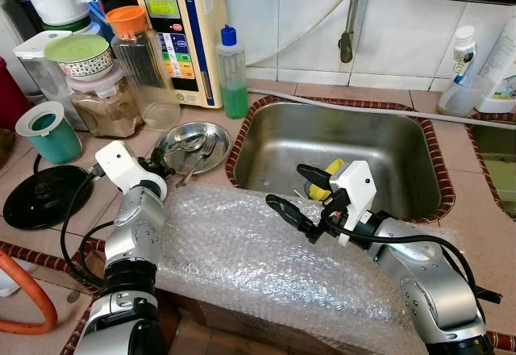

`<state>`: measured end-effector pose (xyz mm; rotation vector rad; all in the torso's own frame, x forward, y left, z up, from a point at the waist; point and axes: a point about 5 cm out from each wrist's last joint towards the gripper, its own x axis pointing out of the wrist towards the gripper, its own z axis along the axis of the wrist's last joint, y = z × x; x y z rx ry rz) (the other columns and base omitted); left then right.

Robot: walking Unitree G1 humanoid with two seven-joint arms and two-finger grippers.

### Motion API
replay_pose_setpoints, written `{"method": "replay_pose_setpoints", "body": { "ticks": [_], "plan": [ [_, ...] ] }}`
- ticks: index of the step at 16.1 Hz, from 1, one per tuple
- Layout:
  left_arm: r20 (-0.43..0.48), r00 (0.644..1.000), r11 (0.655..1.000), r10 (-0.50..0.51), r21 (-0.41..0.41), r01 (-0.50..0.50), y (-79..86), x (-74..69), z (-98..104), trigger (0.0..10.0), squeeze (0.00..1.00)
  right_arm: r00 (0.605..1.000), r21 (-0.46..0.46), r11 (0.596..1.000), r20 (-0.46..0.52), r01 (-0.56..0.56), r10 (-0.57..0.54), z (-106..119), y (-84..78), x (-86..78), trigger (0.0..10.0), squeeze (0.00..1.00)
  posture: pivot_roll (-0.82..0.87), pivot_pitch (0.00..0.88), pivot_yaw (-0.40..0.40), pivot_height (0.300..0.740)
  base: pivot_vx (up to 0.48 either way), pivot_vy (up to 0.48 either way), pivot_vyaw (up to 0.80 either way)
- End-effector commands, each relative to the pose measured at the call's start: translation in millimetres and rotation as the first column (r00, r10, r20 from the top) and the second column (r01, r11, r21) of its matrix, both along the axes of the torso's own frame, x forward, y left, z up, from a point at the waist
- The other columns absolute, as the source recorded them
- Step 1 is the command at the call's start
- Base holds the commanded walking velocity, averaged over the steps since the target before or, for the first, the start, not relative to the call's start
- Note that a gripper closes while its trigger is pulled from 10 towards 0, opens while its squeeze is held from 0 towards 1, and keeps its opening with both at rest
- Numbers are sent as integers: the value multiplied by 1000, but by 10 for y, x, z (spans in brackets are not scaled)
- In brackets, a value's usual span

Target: Kitchen organization

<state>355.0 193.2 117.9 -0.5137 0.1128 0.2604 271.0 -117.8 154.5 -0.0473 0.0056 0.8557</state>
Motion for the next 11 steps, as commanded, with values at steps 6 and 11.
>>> {"method": "replay_pose_setpoints", "body": {
  "ticks": [6,11],
  "plan": [
    [99,995,999,31,10,-32,70,20,188,0,0,1000,6,1000,12,-19,19,30,48,4,10000,0,22,0,111,740,0,0,0],
    [124,991,999,49,3,-50,73,4,213,0,0,1000,2,1000,9,-12,12,22,26,13,10000,0,19,0,103,740,0,0,0]
  ]
}}
